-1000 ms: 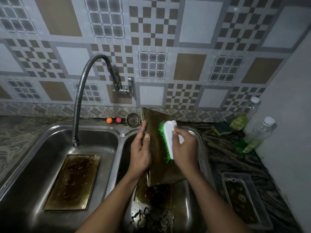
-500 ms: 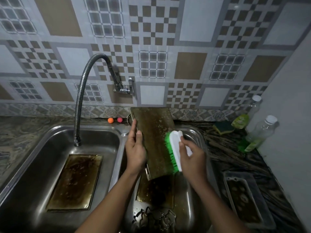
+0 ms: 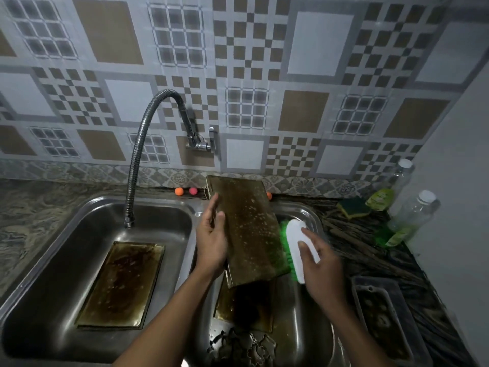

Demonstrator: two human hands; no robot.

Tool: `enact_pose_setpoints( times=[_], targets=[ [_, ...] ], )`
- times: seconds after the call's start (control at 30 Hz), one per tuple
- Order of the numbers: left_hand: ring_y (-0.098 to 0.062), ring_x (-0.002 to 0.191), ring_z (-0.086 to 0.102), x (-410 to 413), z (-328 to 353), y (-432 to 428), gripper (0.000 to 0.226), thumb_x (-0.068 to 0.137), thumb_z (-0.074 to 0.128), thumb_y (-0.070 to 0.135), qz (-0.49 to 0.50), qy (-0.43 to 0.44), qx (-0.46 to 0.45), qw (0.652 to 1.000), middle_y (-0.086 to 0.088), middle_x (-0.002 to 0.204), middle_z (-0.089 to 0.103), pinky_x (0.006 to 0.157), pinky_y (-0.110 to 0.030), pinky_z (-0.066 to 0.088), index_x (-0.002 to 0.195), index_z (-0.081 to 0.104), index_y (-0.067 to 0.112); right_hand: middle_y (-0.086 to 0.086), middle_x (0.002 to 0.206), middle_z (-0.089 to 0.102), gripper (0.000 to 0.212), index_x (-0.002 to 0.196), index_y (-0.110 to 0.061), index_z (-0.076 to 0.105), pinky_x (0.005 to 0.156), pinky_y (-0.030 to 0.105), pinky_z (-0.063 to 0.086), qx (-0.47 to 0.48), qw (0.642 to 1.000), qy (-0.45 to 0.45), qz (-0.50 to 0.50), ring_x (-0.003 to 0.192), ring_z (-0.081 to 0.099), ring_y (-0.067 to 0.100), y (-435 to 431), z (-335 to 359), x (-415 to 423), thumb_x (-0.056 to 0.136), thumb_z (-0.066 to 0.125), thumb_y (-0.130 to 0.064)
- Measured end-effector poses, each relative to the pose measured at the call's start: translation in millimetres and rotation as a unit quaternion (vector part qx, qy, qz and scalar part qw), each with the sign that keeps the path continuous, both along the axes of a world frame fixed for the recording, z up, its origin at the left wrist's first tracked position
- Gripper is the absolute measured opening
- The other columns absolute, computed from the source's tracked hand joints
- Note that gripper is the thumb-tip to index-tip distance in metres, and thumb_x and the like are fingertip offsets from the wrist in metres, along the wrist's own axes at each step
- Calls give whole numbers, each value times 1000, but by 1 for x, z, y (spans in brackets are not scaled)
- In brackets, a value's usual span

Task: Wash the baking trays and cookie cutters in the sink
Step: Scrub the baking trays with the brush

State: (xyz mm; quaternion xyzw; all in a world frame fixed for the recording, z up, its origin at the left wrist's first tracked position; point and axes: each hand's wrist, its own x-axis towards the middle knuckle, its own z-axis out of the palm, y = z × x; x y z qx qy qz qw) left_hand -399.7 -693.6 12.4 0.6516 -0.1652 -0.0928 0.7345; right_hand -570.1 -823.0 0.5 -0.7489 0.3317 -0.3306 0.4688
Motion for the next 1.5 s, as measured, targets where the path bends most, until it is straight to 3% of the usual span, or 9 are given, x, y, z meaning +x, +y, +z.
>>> enact_pose_setpoints(
  times=[0.1,0.27,0.43,0.57,0.73,0.93,1.13,1.27,1.5],
  targets=[
    [4,120,53,-7,2,0,33,102,46,11,-30,-4,49,998,8,131,60,97,-12,44,130,60,22,-1,119,61,30,114,-33,65,67,11,50,39,998,-7,53,88,66,5,7,18,6,97,55,-10],
    [-6,122,55,-28,19,1,35,104,39,28,-127,90,63,986,9,128,63,106,-32,43,132,60,27,-6,124,44,49,123,-28,61,69,2,42,-32,991,72,109,88,57,-6,47,27,17,77,78,-29],
    [-22,124,58,-31,26,1,54,85,50,59,-146,167,100,970,-3,132,63,109,-51,42,129,62,29,-7,136,37,62,130,-30,54,96,33,46,-189,955,218,69,108,57,20,76,15,24,71,76,-33],
    [-19,106,65,-40,44,10,42,97,46,26,-195,156,47,967,3,118,67,89,-35,55,138,54,28,2,131,44,52,128,-23,58,93,39,41,-260,944,204,-23,109,55,29,95,17,21,78,67,-15],
    [-16,108,65,-21,17,50,39,91,62,26,-198,36,117,972,2,119,67,97,-41,53,128,58,36,10,119,50,35,112,-13,65,94,39,47,-194,972,103,-81,106,56,31,107,17,15,81,60,2],
    [-10,104,55,30,-40,155,39,83,74,21,-104,-83,265,955,2,118,60,90,-24,43,121,64,23,6,110,52,33,109,-11,66,84,-4,31,-106,988,9,-114,101,51,9,170,24,40,85,58,8],
    [-6,54,58,111,-64,247,47,85,67,-2,-128,10,270,954,0,72,68,59,-22,49,125,63,22,2,118,56,30,107,-26,62,96,30,44,46,993,11,-112,108,53,12,244,-12,123,89,56,-3],
    [-10,71,69,162,-78,298,41,85,71,4,-124,37,322,938,4,94,71,62,-19,54,120,63,24,8,117,59,27,110,-17,62,100,35,44,70,992,58,-91,110,56,20,289,-47,170,88,58,-2],
    [-21,112,62,214,-122,346,41,87,67,11,-105,22,467,877,-3,124,64,93,-30,50,126,65,23,10,98,61,19,103,-12,69,76,22,44,56,959,277,23,87,64,25,317,-106,223,85,63,-17]
  ],
)
